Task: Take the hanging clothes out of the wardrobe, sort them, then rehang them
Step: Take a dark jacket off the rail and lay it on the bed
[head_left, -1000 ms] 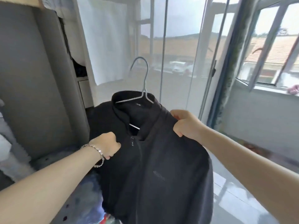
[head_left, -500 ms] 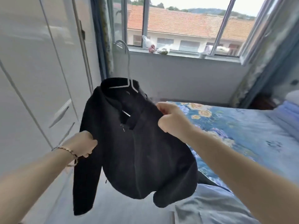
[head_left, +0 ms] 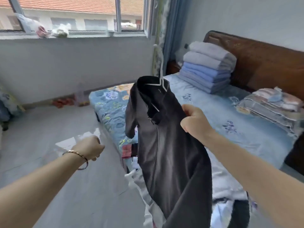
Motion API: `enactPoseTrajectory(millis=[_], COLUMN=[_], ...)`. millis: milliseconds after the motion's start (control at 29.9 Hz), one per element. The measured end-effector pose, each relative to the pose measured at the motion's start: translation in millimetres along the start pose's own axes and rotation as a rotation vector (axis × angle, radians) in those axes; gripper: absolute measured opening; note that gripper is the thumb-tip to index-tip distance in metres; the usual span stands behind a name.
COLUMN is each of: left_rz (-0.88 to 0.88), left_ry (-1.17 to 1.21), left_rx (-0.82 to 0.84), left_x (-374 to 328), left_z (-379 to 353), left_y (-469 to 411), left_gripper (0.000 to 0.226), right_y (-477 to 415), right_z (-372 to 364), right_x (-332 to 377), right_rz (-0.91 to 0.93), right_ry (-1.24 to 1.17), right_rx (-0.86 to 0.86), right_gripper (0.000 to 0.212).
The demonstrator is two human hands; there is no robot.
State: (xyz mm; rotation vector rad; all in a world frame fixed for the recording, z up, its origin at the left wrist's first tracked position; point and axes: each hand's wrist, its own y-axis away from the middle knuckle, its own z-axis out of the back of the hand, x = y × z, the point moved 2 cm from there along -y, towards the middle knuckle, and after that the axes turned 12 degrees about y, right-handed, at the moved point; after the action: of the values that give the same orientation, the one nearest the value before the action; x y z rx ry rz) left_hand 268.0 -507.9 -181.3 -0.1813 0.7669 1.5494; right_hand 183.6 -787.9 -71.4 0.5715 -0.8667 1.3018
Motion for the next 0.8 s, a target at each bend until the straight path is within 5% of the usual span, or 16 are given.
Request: enactPoseTrajectory(millis=[335,469,535,669,803], left_rz=[-0.184,-0.177,-0.145,-0.068,-0.004], left_ry=[-0.072,-0.088,-0.083,-0.057,-0.044], left_rx=[0.253,0.316,0.336,0.349,0.344], left_x=[-90,-126,-147,-189,-227], left_z=[-111,-158,-184,-237,-287], left_y=[-18,-37,-52,-88,-120], left_gripper=[0.024,0.024,0.024,0.026,0.024], right_y=[36,31,22,-5,-38], right_z=[113,135,144,158,170], right_x=[-195,-273,-320,-407,-478], right_rz=[-0.372,-0.466,-0.554,-0.639,-0.714], right_ry=[0.281,0.351,0.387,0.458,0.500], right_rx=[-0.393,-0.411,-0.394,-0.336,-0.281], right_gripper=[0.017,0.023,0.007,0.038,0.017])
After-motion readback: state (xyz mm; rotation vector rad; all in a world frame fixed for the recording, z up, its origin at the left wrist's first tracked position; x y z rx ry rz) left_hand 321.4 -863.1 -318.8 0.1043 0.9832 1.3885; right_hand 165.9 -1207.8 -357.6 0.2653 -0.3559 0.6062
